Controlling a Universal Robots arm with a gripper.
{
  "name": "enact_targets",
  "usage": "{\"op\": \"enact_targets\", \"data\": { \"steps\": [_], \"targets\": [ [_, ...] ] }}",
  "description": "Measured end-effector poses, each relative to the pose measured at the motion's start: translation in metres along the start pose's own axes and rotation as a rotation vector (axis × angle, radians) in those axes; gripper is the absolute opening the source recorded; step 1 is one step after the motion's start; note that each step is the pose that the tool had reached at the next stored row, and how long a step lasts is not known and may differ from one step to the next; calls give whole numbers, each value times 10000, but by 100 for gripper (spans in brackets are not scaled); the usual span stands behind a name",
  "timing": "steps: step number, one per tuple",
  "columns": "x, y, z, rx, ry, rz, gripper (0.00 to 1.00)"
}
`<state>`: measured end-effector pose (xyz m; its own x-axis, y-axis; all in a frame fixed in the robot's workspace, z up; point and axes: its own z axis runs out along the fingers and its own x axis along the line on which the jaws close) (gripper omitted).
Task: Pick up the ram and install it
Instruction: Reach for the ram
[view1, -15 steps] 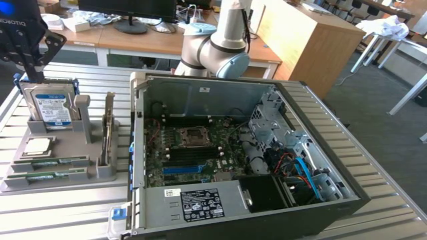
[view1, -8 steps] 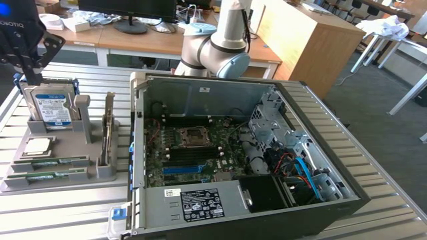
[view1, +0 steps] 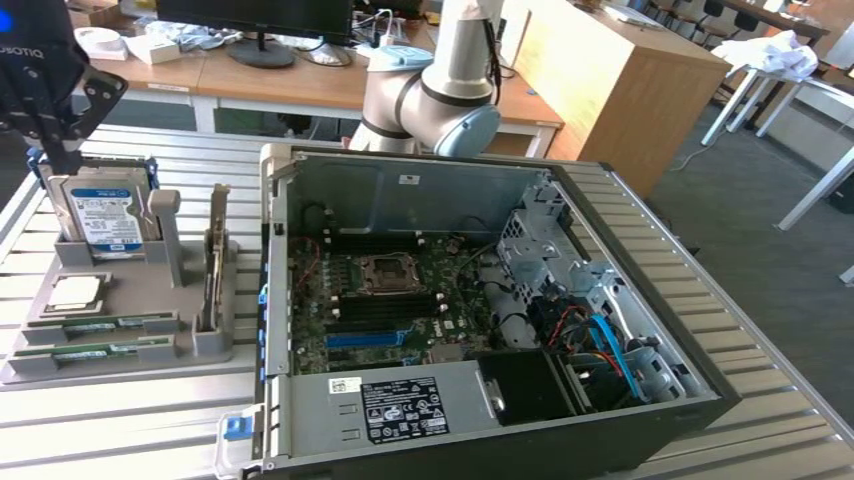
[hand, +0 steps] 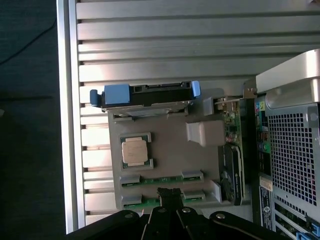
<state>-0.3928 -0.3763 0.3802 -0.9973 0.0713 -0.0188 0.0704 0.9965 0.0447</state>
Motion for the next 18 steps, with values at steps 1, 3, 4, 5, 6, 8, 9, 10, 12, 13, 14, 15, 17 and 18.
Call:
{"op": "enact_targets", "data": {
  "steps": [1,3,4,5,6,8,9,10,12,13,14,15,17,18],
  "targets": [
    [0,-7,0,0,1,-7,10],
    [1,-25,-1,0,3,-19,10],
    [1,-35,-2,-1,5,-24,10],
    [1,-46,-2,0,5,-30,10],
    [1,-57,-3,0,7,-37,10],
    [1,-79,-3,-1,9,-50,10],
    [2,-88,-4,-1,10,-55,10],
    [2,-99,-5,0,12,-61,10],
    [3,-119,-5,-1,16,-71,10],
    [3,-129,-6,-1,18,-76,10],
    [4,-140,-6,-1,20,-80,10],
    [4,-152,-6,-1,22,-85,10],
    [4,-172,-7,0,26,-94,10],
    [4,-174,-7,-1,26,-94,10]
  ]
}}
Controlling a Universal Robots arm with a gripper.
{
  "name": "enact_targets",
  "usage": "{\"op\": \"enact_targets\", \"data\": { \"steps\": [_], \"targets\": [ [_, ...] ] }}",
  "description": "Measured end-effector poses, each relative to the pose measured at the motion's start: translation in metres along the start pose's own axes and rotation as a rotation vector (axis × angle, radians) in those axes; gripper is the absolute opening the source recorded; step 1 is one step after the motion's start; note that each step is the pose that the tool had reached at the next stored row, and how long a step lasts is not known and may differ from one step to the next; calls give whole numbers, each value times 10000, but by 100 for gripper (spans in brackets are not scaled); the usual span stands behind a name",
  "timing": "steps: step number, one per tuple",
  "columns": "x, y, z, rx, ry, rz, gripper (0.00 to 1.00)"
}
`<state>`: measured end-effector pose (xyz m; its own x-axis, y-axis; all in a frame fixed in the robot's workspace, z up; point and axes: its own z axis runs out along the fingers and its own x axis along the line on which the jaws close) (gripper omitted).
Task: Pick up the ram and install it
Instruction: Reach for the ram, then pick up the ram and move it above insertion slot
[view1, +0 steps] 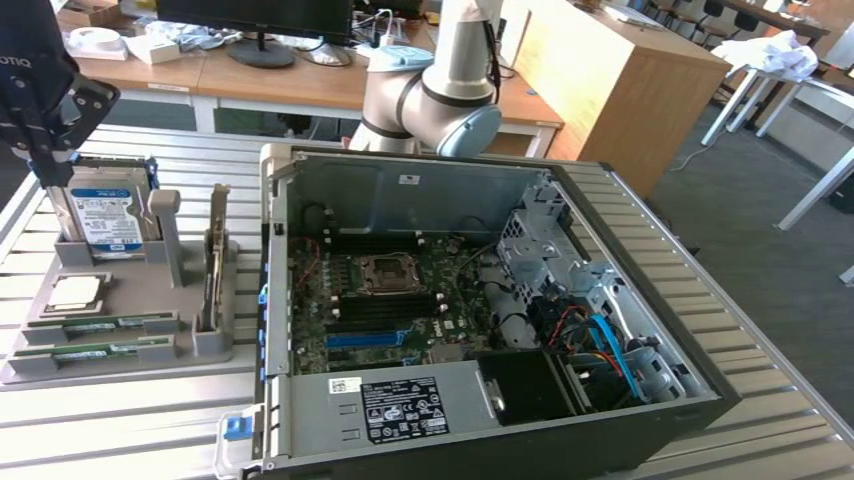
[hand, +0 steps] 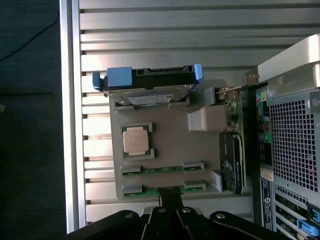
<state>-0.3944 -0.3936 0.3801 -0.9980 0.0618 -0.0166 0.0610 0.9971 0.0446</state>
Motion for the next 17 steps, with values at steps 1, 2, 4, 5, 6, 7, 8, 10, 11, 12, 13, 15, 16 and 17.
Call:
{"op": "enact_targets", "data": {
  "steps": [1,2,4,5,6,7,8,10,11,12,13,15,16,17],
  "targets": [
    [0,0,0,0,1,1,10],
    [0,-1,0,0,1,0,10],
    [0,-1,0,0,0,0,10],
    [0,-1,0,0,1,0,10],
    [0,-1,0,0,1,0,10],
    [0,-1,0,0,0,0,10],
    [0,-1,0,1,1,0,10],
    [0,-1,0,0,1,0,10],
    [0,-1,0,0,1,1,10],
    [0,-1,0,0,1,0,10],
    [0,-1,0,0,1,0,10],
    [0,0,0,0,3,-57,10],
    [1,0,0,-2,8,-164,10],
    [1,-1,0,-4,15,-300,10]
  ]
}}
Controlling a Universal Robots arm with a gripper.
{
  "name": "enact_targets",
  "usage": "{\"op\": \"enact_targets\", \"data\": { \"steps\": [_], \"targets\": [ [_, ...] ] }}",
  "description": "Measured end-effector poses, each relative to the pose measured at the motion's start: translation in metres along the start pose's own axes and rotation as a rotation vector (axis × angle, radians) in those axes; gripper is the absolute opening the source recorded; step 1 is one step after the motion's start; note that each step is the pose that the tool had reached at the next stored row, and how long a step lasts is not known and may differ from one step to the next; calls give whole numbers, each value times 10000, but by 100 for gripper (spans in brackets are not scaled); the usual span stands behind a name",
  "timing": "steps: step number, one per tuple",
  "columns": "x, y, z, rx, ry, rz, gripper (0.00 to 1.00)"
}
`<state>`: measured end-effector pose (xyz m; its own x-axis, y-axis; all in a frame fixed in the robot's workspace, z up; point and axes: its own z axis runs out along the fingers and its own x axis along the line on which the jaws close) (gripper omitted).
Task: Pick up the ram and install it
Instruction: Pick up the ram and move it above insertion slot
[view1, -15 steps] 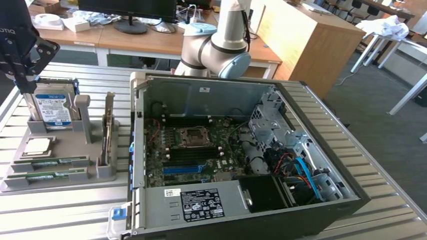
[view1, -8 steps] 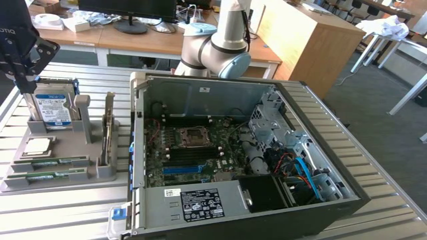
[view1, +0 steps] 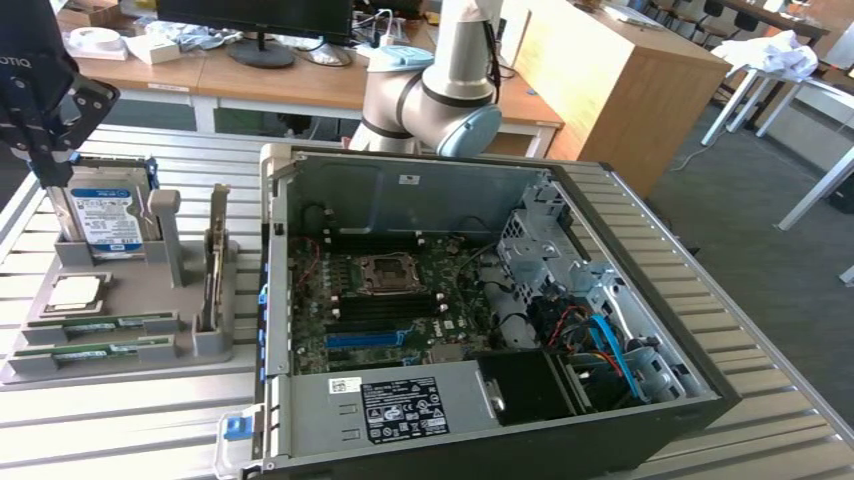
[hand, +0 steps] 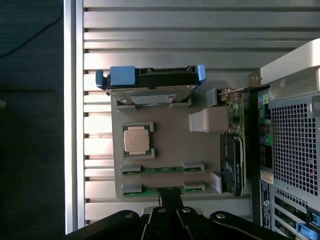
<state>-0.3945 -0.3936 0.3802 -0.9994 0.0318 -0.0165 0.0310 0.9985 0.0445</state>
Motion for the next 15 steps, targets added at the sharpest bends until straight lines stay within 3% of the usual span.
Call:
{"op": "enact_targets", "data": {
  "steps": [15],
  "targets": [
    [0,-1,8,-45,120,-2709,10]
  ]
}}
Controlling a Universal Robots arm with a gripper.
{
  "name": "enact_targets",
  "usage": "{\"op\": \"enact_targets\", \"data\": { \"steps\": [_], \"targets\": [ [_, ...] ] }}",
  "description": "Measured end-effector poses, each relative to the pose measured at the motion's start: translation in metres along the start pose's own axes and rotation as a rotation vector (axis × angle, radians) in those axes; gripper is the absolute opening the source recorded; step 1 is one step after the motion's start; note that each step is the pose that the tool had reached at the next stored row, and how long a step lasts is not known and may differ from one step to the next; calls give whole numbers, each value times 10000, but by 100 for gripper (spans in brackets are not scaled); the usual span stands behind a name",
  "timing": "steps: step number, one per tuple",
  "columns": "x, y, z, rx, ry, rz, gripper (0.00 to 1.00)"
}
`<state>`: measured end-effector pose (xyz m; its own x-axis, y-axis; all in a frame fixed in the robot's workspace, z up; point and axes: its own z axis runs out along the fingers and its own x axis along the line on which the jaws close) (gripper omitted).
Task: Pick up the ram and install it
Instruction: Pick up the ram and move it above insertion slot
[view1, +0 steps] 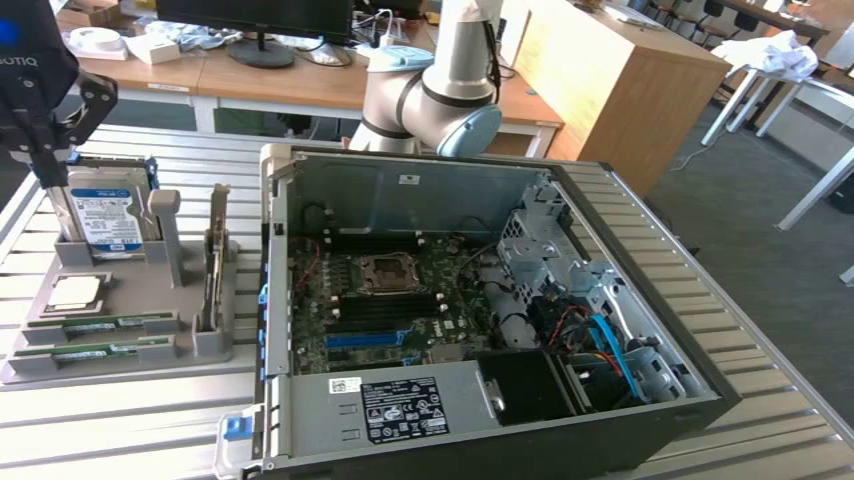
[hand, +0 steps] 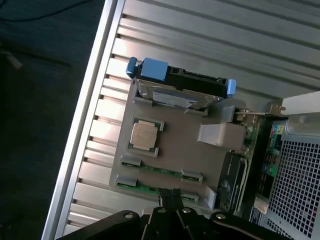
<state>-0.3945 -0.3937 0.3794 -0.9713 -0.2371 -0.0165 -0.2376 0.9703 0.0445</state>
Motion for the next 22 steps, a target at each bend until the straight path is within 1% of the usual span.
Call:
{"op": "enact_targets", "data": {
  "steps": [22],
  "targets": [
    [0,-1,17,-66,178,-3990,10]
  ]
}}
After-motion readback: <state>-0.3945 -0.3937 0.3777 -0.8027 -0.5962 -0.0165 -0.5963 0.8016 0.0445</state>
